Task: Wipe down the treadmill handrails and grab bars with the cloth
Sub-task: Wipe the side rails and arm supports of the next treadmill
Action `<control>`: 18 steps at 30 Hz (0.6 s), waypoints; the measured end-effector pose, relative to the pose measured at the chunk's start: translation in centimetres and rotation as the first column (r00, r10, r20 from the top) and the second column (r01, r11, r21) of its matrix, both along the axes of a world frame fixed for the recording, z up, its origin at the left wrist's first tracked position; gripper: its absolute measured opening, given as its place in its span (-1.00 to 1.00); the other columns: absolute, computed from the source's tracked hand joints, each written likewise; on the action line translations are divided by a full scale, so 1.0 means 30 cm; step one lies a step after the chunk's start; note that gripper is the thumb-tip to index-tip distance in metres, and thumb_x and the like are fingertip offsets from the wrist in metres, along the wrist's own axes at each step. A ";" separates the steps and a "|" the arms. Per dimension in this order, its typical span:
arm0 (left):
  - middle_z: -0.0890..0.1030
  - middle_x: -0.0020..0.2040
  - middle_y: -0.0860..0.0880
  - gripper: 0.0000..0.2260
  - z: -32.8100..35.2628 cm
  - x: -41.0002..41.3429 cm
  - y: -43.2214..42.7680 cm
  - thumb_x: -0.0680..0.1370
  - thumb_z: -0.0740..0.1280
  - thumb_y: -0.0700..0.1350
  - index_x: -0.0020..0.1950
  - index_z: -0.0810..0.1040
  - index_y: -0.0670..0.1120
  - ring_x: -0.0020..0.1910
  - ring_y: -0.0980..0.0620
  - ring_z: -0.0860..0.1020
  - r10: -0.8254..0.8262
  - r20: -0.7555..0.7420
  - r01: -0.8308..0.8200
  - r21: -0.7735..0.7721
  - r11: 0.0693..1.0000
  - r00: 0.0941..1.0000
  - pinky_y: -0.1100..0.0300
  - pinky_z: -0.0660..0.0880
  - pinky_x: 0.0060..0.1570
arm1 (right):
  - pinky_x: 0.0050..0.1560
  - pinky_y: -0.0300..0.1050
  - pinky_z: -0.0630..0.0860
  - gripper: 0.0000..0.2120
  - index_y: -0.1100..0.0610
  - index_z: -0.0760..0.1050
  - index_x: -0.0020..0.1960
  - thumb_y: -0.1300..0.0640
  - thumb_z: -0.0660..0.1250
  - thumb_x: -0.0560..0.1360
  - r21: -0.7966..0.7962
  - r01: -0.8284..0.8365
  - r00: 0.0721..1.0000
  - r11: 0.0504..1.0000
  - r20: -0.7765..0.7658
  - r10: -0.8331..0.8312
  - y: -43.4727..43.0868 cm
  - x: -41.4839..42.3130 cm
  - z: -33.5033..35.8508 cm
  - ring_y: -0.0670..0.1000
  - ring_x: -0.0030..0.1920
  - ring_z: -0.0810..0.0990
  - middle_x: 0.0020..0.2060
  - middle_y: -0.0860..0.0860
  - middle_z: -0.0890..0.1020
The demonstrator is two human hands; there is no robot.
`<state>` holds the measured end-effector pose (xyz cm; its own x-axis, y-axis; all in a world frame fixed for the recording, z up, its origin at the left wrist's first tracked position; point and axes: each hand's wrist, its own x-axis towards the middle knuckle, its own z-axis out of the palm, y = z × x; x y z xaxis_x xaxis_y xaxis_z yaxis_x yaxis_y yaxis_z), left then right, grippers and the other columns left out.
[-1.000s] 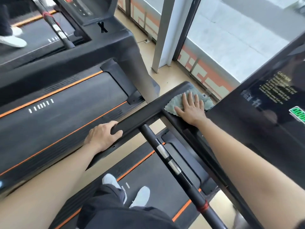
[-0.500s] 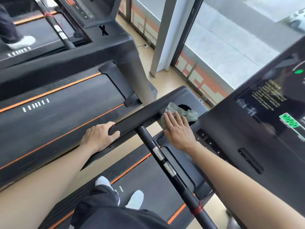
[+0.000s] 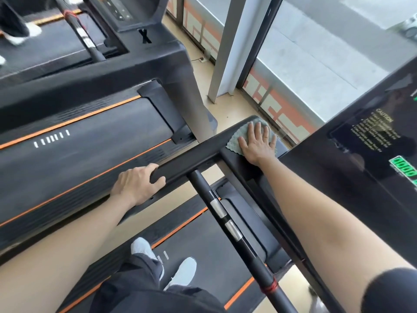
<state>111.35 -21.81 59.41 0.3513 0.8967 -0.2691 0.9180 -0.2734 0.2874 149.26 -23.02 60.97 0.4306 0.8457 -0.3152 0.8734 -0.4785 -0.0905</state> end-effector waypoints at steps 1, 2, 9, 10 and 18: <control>0.66 0.21 -0.10 -0.52 0.002 -0.001 0.000 0.60 0.18 0.26 0.47 0.41 0.11 0.14 -0.22 0.60 -0.007 0.006 0.007 0.002 1.000 1.000 -0.01 0.46 0.04 | 0.53 0.24 -0.38 -0.30 -0.05 -0.31 0.62 -0.34 -0.20 0.62 -0.004 0.022 1.000 1.000 -0.003 -0.022 -0.004 -0.012 -0.001 0.10 0.59 -0.35 0.61 0.02 -0.28; 0.64 0.25 -0.08 -0.51 0.002 -0.004 -0.002 0.61 0.16 0.26 0.51 0.36 0.13 0.15 -0.22 0.60 -0.019 0.012 0.019 0.000 1.000 1.000 -0.01 0.45 0.04 | 0.52 0.26 -0.38 -0.30 -0.03 -0.31 0.63 -0.33 -0.19 0.62 -0.007 0.032 0.999 0.999 -0.011 -0.032 -0.014 -0.027 -0.001 0.12 0.59 -0.36 0.61 0.03 -0.28; 0.54 0.38 0.07 -0.47 0.033 0.021 0.015 0.53 0.10 0.31 0.47 0.39 0.18 0.33 -0.08 0.50 0.004 0.000 -0.004 -0.077 0.997 1.000 0.00 0.41 0.12 | 0.58 0.22 -0.17 -0.39 -0.04 -0.07 0.64 -0.22 -0.04 0.67 0.088 -0.168 0.985 0.982 0.061 0.163 -0.142 -0.108 0.021 0.18 0.62 -0.15 0.64 0.02 -0.07; 0.54 0.38 0.07 -0.49 0.042 0.039 0.027 0.54 0.14 0.29 0.45 0.43 0.16 0.34 -0.07 0.49 0.003 -0.010 -0.004 -0.061 0.998 1.000 0.00 0.41 0.14 | 0.59 0.22 -0.08 -0.40 -0.04 -0.08 0.64 -0.21 -0.04 0.67 0.072 -0.173 0.985 0.982 0.024 0.171 -0.153 -0.126 0.013 0.19 0.62 -0.09 0.64 0.02 -0.06; 0.58 0.32 -0.02 -0.48 0.016 0.168 0.040 0.62 0.05 0.32 0.47 0.31 0.07 0.21 -0.15 0.59 -0.091 -0.048 0.090 -0.035 0.995 0.995 0.00 0.46 0.06 | 0.57 0.18 -0.27 -0.37 -0.27 -0.27 0.59 -0.40 -0.20 0.59 0.034 -0.194 0.981 0.980 0.032 0.193 -0.087 -0.072 -0.007 0.12 0.61 -0.27 0.62 -0.13 -0.18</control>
<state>116.39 -20.59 59.88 0.4159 0.8523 -0.3172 0.9033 -0.3470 0.2520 147.10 -25.63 60.75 0.2659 0.9248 -0.2721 0.9518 -0.2967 -0.0783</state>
